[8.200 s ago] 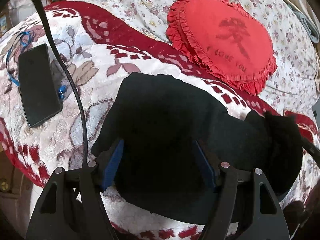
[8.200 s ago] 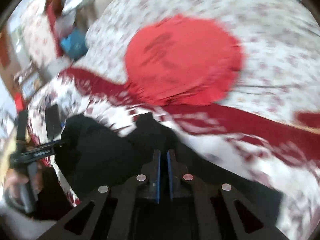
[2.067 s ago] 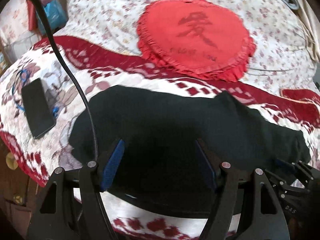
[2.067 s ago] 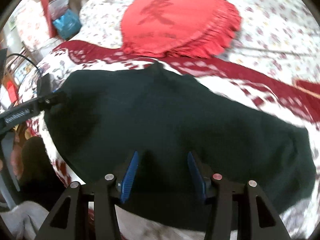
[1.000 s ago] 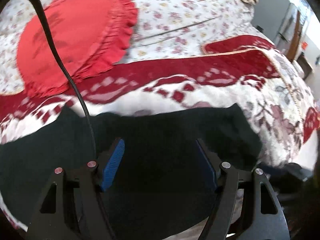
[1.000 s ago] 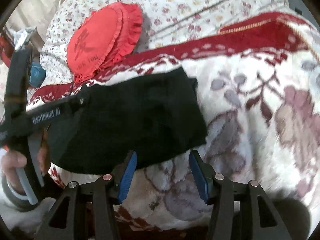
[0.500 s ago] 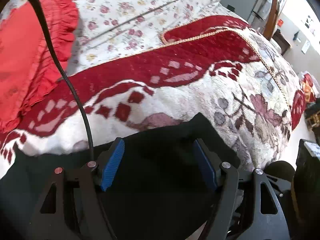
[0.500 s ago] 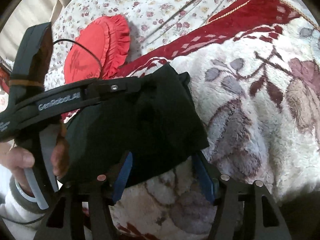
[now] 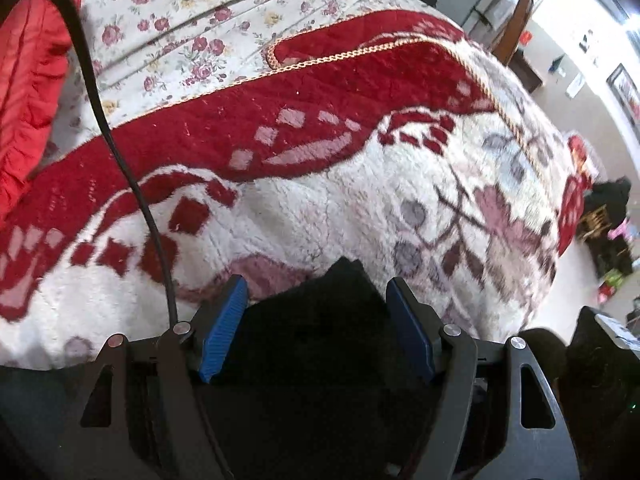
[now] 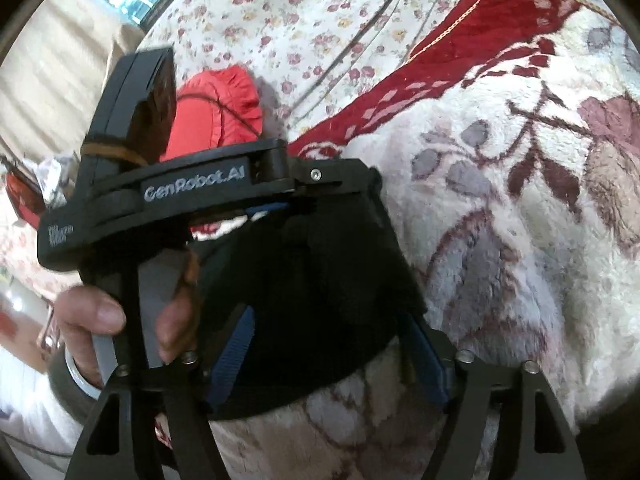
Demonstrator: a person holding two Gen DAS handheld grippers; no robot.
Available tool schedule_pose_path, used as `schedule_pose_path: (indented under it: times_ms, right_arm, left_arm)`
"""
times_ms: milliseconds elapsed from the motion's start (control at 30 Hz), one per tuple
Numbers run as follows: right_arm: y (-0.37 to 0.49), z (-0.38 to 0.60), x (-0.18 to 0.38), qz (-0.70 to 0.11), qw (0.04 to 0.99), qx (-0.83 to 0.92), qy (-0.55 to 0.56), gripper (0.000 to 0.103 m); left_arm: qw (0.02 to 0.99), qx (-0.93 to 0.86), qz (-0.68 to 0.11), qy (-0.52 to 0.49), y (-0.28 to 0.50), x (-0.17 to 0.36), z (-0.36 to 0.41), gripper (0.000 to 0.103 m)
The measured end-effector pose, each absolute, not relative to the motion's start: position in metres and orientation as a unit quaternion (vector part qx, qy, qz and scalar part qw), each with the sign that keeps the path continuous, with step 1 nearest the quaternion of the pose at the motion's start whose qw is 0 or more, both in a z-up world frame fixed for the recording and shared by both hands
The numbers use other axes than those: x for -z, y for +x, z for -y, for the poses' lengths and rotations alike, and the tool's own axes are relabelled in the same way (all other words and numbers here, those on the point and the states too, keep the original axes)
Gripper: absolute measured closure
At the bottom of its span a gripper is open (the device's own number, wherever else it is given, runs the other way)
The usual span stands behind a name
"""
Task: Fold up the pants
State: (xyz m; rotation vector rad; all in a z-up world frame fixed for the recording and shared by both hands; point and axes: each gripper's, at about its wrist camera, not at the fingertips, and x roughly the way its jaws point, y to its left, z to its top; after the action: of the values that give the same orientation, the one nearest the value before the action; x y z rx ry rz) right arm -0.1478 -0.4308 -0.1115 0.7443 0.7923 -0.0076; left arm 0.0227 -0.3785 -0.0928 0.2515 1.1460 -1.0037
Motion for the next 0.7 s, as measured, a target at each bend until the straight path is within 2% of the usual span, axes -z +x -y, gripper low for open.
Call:
schedule_pose_path:
  times_ms: [100, 233, 433, 633, 667, 700]
  right_arm:
    - [-0.141, 0.436, 0.113, -0.380, 0.852, -0.010, 0.359, 0.082]
    - [-0.140, 0.425, 0.085, -0.371, 0.875, -0.029, 0.311, 0.084]
    - [-0.114, 0.377, 0.030, -0.349, 0.901, -0.108, 0.235, 0.084]
    - [-0.067, 0.295, 0.049, -0.391, 0.875, -0.205, 0.198, 0.084]
    - [-0.061, 0.284, 0.057, -0.401, 0.868, -0.213, 0.199, 0.080]
    - [-0.056, 0.274, 0.067, -0.415, 0.859, -0.222, 0.201, 0.067]
  left_arm:
    - [0.721, 0.450, -0.515, 0.112, 0.022, 0.089, 0.377, 0.036]
    - [0.729, 0.438, -0.520, 0.078, 0.032, 0.067, 0.349, 0.038]
    - [0.784, 0.379, -0.492, -0.003, 0.056, 0.017, 0.247, 0.038]
    - [0.819, 0.296, -0.491, -0.019, 0.060, 0.017, 0.152, 0.037]
    - [0.822, 0.280, -0.496, -0.018, 0.058, 0.021, 0.138, 0.037]
    - [0.822, 0.270, -0.501, -0.021, 0.058, 0.024, 0.125, 0.037]
